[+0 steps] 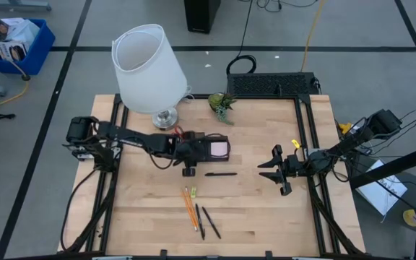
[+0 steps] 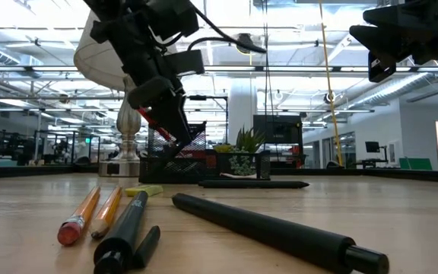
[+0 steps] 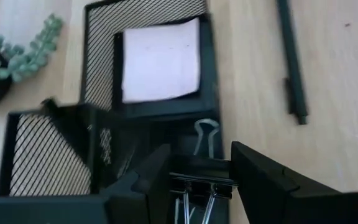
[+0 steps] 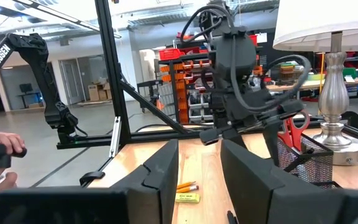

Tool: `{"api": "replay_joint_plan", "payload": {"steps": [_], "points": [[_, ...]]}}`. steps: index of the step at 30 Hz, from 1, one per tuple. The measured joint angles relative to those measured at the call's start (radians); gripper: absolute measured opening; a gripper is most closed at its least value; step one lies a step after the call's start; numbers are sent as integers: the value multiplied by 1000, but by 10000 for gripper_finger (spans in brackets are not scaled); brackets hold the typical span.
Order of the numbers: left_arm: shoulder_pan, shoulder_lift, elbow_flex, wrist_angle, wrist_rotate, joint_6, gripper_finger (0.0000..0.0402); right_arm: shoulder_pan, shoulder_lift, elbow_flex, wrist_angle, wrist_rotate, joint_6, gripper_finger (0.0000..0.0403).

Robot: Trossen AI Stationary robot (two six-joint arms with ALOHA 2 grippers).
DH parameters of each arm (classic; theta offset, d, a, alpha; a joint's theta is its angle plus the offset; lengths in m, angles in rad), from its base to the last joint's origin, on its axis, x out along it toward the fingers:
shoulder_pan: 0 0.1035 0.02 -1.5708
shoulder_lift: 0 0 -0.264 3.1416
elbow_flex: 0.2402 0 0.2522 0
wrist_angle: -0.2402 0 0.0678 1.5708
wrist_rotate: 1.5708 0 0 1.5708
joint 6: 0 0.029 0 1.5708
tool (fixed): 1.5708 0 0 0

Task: Pick and place office supplies into organizer
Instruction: Put the black binder clip into the black desk organizer, then put the eraser into the black desk organizer

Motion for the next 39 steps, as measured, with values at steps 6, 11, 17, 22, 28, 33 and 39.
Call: {"api": "replay_joint_plan", "payload": {"steps": [6, 11, 17, 22, 28, 33, 39], "points": [[7, 0, 0, -7, 13, -14, 197, 0, 0, 0, 0, 0, 0, 116], [-6, 0, 0, -7, 15, -22, 233, 0, 0, 0, 0, 0, 0, 116], [-24, 1, 0, 20, 101, -140, 252, 0, 0, 0, 0, 0, 0, 116], [-86, 1, 0, 47, 158, -227, 253, 0, 0, 0, 0, 0, 0, 116], [-179, 1, 0, 48, 143, -471, 253, 0, 0, 0, 0, 0, 0, 116], [-264, 1, 0, 35, 145, -557, 253, 0, 0, 0, 0, 0, 0, 116], [-299, 1, 0, 22, 149, -872, 253, 0, 0, 0, 0, 0, 0, 116]]}}
